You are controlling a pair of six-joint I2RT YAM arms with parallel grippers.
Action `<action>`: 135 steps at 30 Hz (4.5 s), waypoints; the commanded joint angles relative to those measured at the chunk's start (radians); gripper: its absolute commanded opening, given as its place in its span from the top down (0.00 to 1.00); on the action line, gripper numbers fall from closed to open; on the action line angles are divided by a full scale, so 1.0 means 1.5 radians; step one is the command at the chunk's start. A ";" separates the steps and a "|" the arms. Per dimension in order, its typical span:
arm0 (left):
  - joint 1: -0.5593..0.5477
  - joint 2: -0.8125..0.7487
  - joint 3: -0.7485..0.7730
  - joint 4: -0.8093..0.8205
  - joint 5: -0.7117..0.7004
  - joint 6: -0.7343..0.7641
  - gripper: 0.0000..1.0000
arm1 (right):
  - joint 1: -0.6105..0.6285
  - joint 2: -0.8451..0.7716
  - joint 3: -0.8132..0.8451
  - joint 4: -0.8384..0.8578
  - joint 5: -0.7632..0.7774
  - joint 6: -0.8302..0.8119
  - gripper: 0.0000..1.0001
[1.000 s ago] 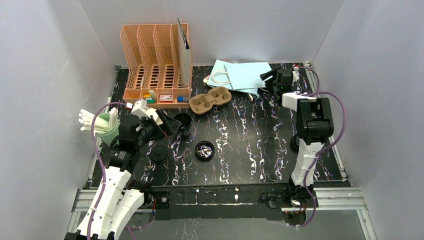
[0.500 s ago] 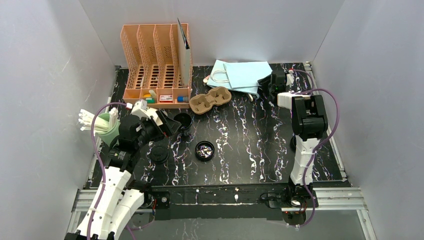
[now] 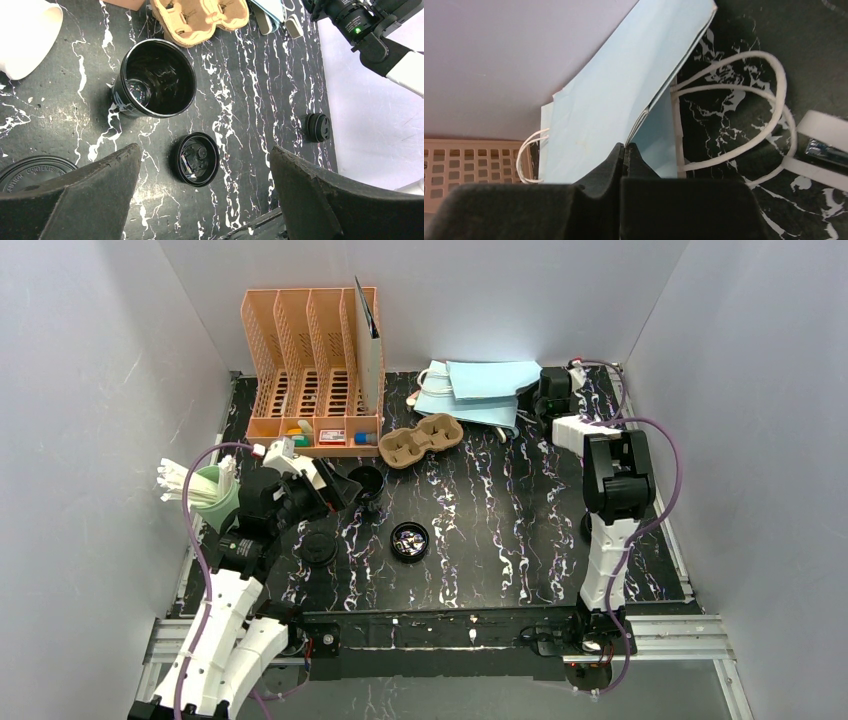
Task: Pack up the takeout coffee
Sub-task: Open the takeout bag at the center of the board.
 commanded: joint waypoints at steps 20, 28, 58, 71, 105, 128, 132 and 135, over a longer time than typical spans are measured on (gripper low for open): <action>-0.003 -0.037 -0.001 0.013 0.074 -0.022 0.10 | -0.009 -0.693 -0.200 -0.238 -0.287 -0.174 0.99; -0.010 -0.082 -0.061 0.086 0.126 -0.106 0.11 | -0.009 -0.860 -0.229 -0.498 -0.409 -0.135 0.99; -0.664 0.285 0.158 0.121 -0.301 0.270 0.35 | -0.009 -0.701 -0.089 -0.858 -0.257 -0.042 0.99; -0.794 0.390 0.192 0.141 -0.509 0.359 0.40 | -0.009 -0.705 -0.082 -0.863 -0.296 -0.025 0.99; -0.621 0.377 0.389 0.050 -0.286 -0.003 1.00 | -0.007 -0.724 -0.026 -0.717 -0.419 -0.272 0.02; -0.578 0.643 0.814 -0.178 -0.304 0.030 1.00 | -0.003 -0.933 -0.225 -0.694 -0.470 -0.325 0.10; -0.567 0.661 0.863 -0.212 -0.313 0.030 1.00 | -0.003 -0.988 -0.251 -0.687 -0.338 -0.309 0.02; -0.552 0.649 0.875 -0.223 -0.325 0.028 1.00 | -0.003 -1.023 -0.270 -0.700 -0.222 -0.298 0.02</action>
